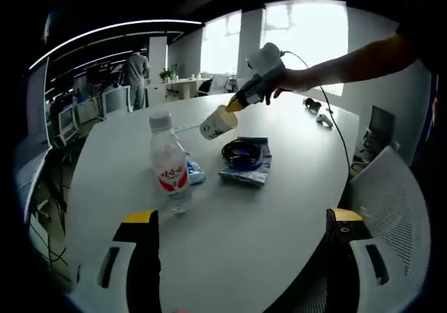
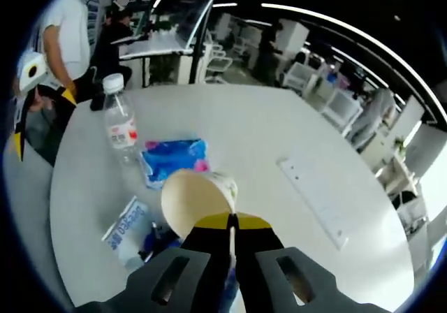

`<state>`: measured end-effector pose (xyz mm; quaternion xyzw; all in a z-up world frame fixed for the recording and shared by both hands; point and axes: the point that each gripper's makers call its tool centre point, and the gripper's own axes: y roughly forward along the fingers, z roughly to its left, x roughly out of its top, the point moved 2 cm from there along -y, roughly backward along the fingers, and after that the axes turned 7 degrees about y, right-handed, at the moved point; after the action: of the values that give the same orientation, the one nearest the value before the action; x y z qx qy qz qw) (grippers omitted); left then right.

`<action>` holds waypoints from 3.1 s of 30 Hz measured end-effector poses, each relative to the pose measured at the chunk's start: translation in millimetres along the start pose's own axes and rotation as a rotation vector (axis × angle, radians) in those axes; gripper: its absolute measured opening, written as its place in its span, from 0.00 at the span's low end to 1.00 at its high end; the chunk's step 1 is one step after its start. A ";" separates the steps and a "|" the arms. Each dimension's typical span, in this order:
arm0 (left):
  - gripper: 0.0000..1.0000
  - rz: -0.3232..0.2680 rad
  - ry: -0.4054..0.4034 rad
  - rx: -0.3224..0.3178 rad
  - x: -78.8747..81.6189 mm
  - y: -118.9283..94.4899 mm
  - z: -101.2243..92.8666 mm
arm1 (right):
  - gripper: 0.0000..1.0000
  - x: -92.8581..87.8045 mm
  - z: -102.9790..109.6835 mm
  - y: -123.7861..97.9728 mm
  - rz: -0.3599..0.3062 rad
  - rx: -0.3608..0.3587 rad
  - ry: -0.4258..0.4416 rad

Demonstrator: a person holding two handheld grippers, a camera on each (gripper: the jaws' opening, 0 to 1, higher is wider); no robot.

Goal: Arrange the tabletop items into an orderly group along one side of the table until the central work area is clear of visible clutter.

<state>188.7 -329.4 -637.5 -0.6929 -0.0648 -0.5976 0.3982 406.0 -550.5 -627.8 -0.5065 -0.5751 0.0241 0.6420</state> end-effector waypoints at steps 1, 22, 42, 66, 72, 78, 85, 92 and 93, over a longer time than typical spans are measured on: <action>0.98 0.000 0.001 0.001 0.1 -0.3 0.0 | 0.00 1.3 0.9 -1.1 0.002 0.005 -0.001; 0.98 0.005 0.029 0.021 3.6 -2.6 1.6 | 0.00 17.5 16.4 -17.1 0.033 0.069 -0.037; 0.98 -0.002 0.030 0.028 1.5 -11.1 0.9 | 0.00 35.1 49.1 -24.8 0.065 0.163 -0.109; 0.98 -0.015 0.003 0.055 -1.4 -17.3 7.3 | 0.00 42.2 98.0 -10.9 0.122 0.285 -0.185; 0.98 -0.017 -0.001 0.054 -2.3 -18.2 7.2 | 0.00 40.0 103.4 -7.8 0.137 0.300 -0.187; 0.98 -0.017 -0.001 0.050 -2.6 -18.6 6.5 | 0.00 33.0 110.2 -1.0 0.172 0.319 -0.192; 0.98 -0.017 -0.003 0.053 -3.5 -20.3 7.6 | 0.00 24.7 118.7 7.1 0.217 0.339 -0.202; 0.98 -0.016 -0.008 0.055 -6.2 -22.2 8.9 | 0.00 18.7 122.7 13.3 0.264 0.343 -0.190; 0.98 -0.016 -0.008 0.055 -6.4 -22.5 9.0 | 0.00 18.1 123.6 14.9 0.269 0.344 -0.190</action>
<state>181.2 -306.0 -632.2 -0.6836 -0.0885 -0.5958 0.4121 326.0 -455.2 -646.6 -0.4574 -0.5477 0.2545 0.6527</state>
